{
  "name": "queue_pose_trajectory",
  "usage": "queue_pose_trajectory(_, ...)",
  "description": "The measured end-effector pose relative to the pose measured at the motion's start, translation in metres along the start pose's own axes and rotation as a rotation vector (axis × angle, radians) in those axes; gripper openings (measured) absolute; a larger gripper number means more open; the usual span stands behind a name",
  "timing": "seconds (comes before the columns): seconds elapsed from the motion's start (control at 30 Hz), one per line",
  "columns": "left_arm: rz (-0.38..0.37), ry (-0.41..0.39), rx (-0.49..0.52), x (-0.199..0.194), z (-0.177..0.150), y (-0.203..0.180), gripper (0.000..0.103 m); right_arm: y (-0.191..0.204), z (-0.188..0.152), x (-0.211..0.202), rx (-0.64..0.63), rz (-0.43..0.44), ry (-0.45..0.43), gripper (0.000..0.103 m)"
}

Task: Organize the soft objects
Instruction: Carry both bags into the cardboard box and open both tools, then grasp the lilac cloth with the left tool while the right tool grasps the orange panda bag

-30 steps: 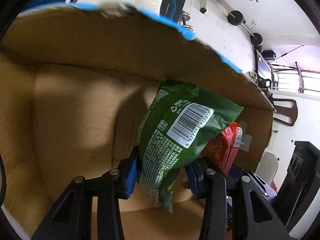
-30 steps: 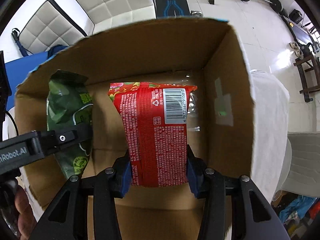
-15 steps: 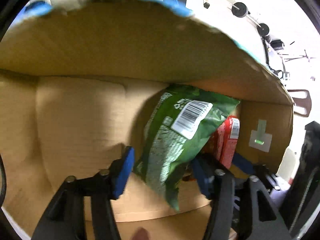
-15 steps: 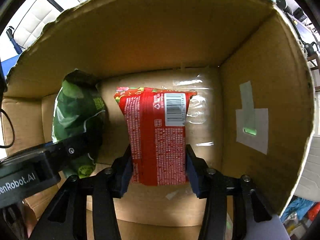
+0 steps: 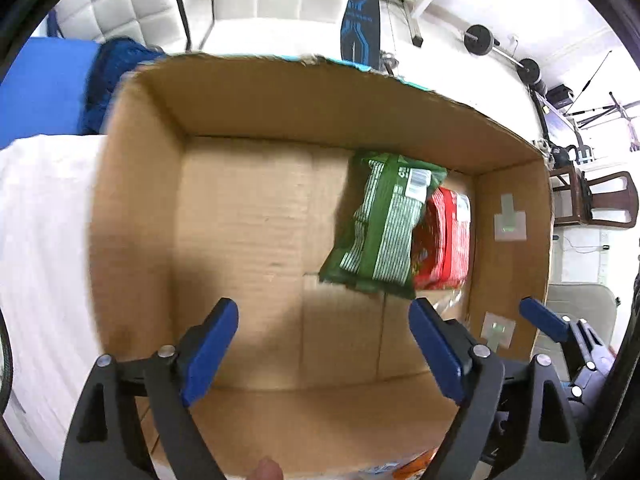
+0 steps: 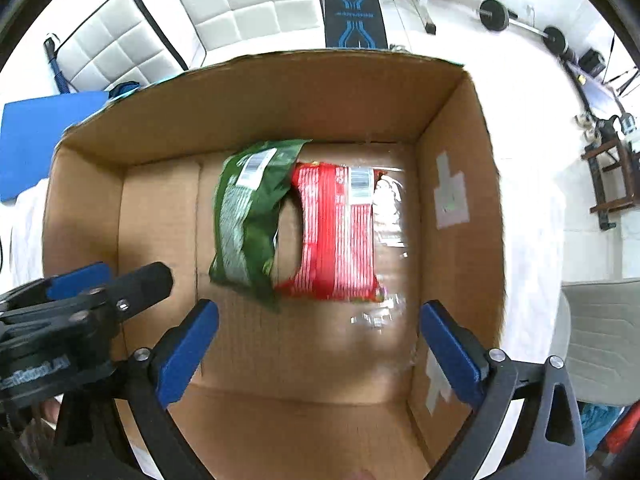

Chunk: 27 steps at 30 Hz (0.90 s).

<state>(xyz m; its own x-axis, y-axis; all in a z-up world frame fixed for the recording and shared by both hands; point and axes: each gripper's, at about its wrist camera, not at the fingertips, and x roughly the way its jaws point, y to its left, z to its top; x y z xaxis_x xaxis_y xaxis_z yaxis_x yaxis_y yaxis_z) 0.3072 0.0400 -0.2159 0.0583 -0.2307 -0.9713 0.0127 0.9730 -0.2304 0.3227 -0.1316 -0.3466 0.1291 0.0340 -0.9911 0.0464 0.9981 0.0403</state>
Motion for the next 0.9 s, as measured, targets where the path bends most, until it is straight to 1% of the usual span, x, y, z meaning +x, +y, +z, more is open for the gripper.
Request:
queue_pose_trajectory(0.03, 0.003, -0.023, 0.0, -0.012, -0.01, 0.0, 0.095, 0.001, -0.002, -0.005, -0.001, -0.005, -0.011, 0.103)
queue_pose_trajectory(0.07, 0.005, -0.042, -0.006, -0.013, -0.004, 0.012, 0.097, 0.005, -0.006, -0.012, -0.005, -0.012, -0.027, 0.103)
queue_pose_trajectory(0.13, 0.019, -0.082, -0.017, -0.022, -0.015, 0.019, 0.097, 0.013, -0.009, -0.028, -0.017, -0.022, -0.066, 0.103)
queue_pose_trajectory(0.17, 0.038, -0.104, -0.01, -0.025, -0.021, 0.023, 0.097, 0.012, -0.002, -0.032, -0.019, -0.022, -0.075, 0.103)
queue_pose_trajectory(0.2, 0.066, -0.133, 0.0, -0.032, -0.032, 0.019, 0.097, 0.014, -0.011, -0.041, -0.016, -0.025, -0.085, 0.103)
queue_pose_trajectory(0.23, 0.088, -0.154, 0.005, -0.028, -0.031, 0.022, 0.097, 0.012, -0.006, -0.044, -0.015, -0.024, -0.093, 0.103)
queue_pose_trajectory(0.27, 0.106, -0.183, 0.013, -0.04, -0.042, 0.022, 0.098, 0.017, -0.009, -0.051, -0.016, -0.025, -0.105, 0.103)
queue_pose_trajectory(0.33, 0.126, -0.214, 0.012, -0.034, -0.048, 0.021, 0.098, 0.016, -0.024, -0.066, -0.008, -0.012, -0.128, 0.103)
queue_pose_trajectory(0.4, 0.143, -0.236, 0.016, -0.046, -0.065, 0.019, 0.098, 0.014, -0.037, -0.077, 0.012, 0.009, -0.146, 0.103)
queue_pose_trajectory(0.53, 0.195, -0.297, 0.035, -0.062, -0.097, 0.006, 0.098, 0.016, -0.067, -0.096, 0.004, -0.003, -0.182, 0.103)
queue_pose_trajectory(0.67, 0.209, -0.339, 0.052, -0.078, -0.125, -0.007, 0.098, 0.017, -0.095, -0.119, -0.013, -0.02, -0.222, 0.103)
queue_pose_trajectory(0.77, 0.224, -0.373, 0.067, -0.094, -0.142, -0.016, 0.098, 0.016, -0.114, -0.138, -0.023, -0.016, -0.248, 0.103)
queue_pose_trajectory(0.9, 0.217, -0.405, 0.067, -0.112, -0.161, -0.023, 0.098, 0.009, -0.135, -0.158, -0.004, 0.028, -0.259, 0.103)
